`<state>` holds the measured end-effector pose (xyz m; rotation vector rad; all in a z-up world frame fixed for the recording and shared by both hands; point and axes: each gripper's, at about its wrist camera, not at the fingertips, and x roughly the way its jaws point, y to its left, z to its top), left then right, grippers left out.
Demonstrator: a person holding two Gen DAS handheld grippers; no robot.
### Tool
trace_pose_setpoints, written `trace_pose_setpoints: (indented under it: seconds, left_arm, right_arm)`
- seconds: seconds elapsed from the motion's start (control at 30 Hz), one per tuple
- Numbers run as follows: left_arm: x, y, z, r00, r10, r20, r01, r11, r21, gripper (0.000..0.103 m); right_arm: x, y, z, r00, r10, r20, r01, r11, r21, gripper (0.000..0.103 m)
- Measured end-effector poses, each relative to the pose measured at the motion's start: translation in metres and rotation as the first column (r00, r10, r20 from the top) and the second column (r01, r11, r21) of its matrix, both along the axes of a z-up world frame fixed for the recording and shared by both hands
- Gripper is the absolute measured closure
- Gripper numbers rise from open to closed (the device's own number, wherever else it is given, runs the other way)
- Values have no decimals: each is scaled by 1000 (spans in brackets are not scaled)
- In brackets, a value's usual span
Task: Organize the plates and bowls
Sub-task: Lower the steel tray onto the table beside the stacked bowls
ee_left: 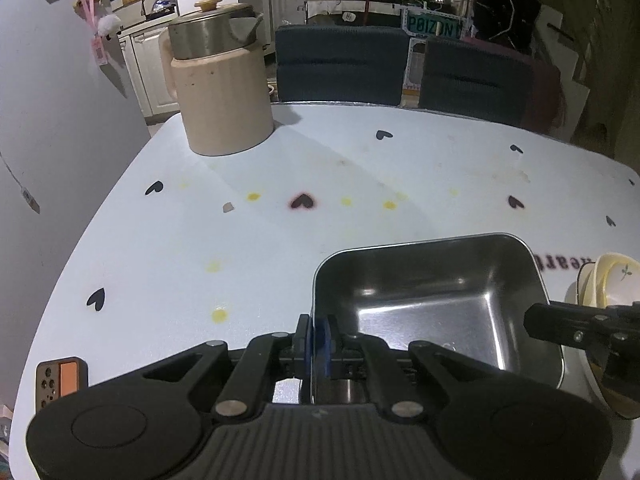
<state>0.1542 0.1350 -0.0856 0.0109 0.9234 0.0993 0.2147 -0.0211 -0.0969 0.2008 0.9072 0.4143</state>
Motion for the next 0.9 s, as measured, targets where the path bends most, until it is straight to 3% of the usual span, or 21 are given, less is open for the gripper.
trace_pose_setpoints:
  seconds: [0.9]
  left_arm:
    - [10,-8,-24,993,-74,-91,84,990,110,93]
  right_arm:
    - [2,17,-16,996,35,-76,-41,996,-81,97]
